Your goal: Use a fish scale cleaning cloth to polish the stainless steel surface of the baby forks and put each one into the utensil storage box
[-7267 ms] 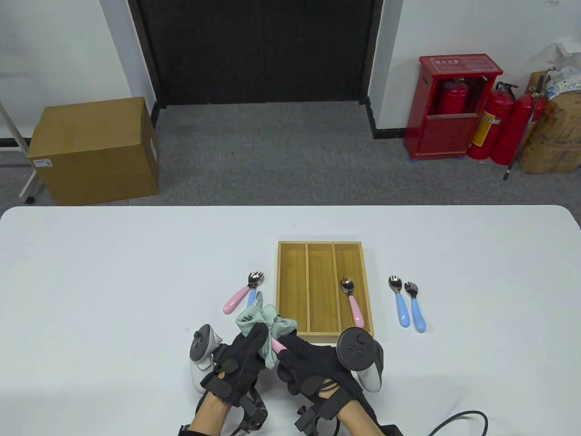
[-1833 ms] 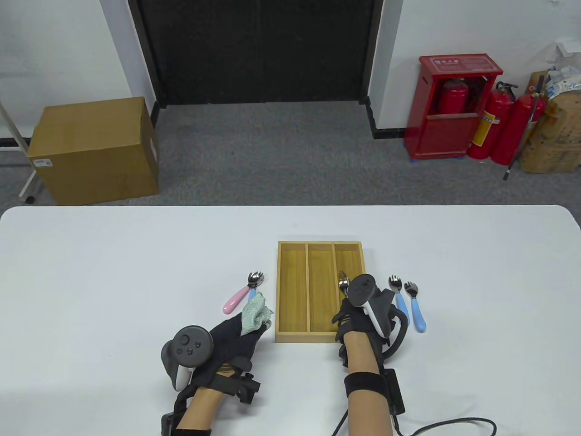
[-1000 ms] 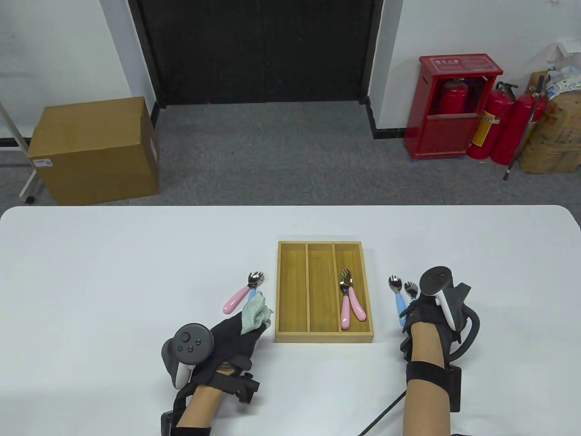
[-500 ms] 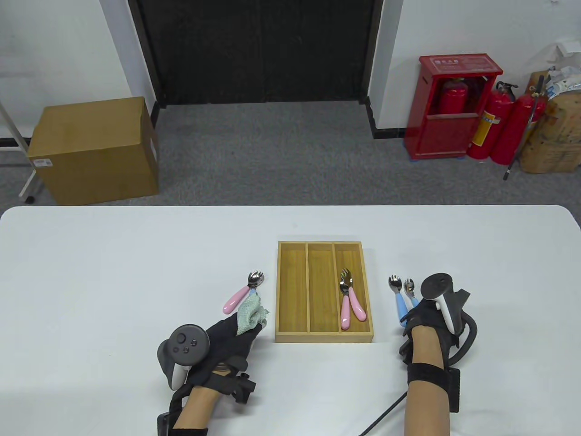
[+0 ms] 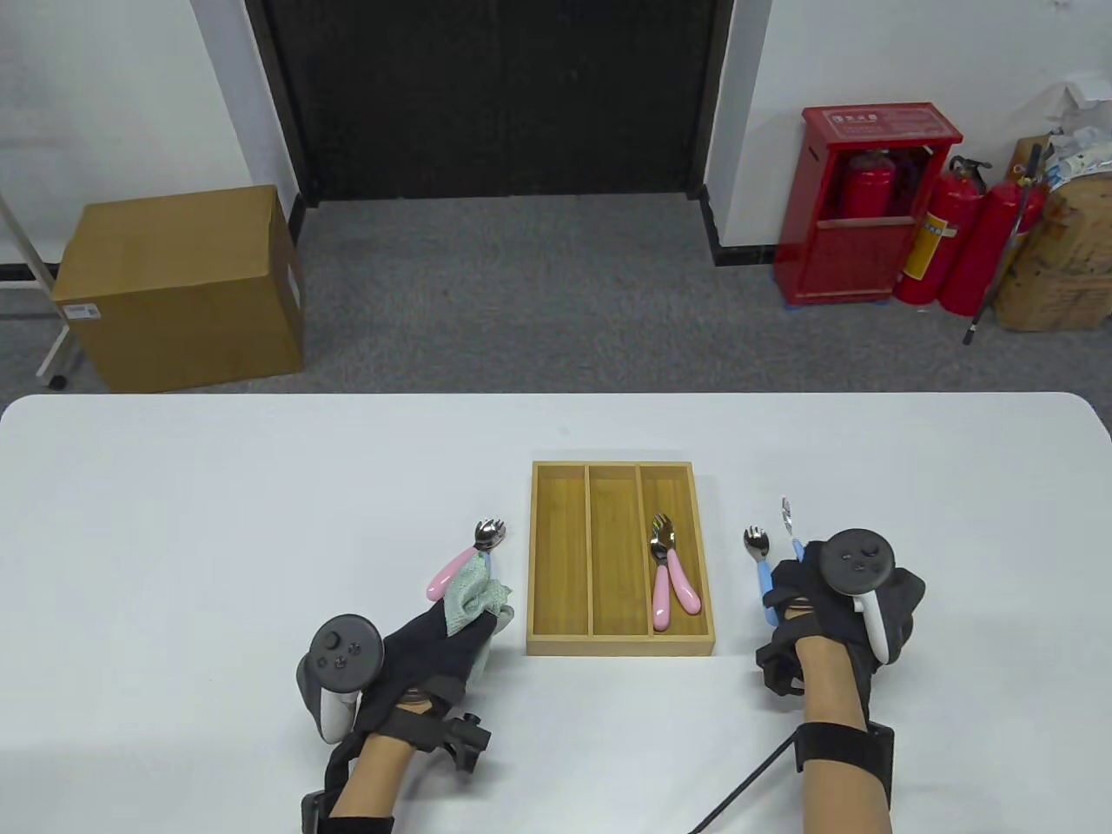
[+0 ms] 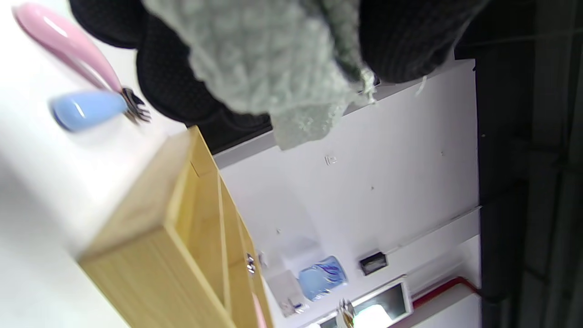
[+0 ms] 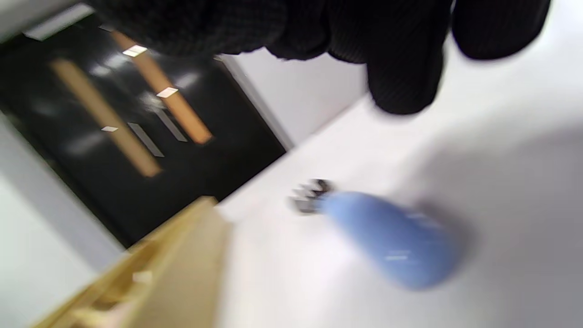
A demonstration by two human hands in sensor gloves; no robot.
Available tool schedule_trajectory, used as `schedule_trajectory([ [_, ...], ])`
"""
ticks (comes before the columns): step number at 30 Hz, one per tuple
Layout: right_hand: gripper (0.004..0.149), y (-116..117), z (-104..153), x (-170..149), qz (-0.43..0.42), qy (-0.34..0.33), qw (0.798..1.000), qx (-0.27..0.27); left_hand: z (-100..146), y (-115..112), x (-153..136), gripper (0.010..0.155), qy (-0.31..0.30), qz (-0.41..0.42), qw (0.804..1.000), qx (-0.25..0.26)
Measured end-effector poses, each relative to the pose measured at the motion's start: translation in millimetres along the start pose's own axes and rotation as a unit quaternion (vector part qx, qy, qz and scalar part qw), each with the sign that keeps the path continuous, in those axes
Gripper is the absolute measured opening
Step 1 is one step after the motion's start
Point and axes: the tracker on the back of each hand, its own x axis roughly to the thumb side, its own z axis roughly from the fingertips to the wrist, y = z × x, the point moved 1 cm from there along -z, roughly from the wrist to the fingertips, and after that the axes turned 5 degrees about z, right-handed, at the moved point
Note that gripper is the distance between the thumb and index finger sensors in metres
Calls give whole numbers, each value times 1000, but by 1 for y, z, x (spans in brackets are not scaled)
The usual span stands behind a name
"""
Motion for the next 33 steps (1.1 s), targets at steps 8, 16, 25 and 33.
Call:
schedule_trajectory([
  [8, 52, 9, 73, 95, -220, -200, 954, 47, -1, -14, -5, 58, 18, 162, 985, -61],
  [16, 51, 33, 133, 147, -149, -313, 937, 41, 2, -27, -9, 65, 33, 205, 971, -120],
  [25, 46, 49, 151, 158, -66, -367, 928, 23, 6, -52, -4, 76, 38, 216, 956, -195],
  [33, 47, 57, 160, 163, -78, -415, 906, 42, 15, -69, -5, 96, 37, 317, 920, -228],
])
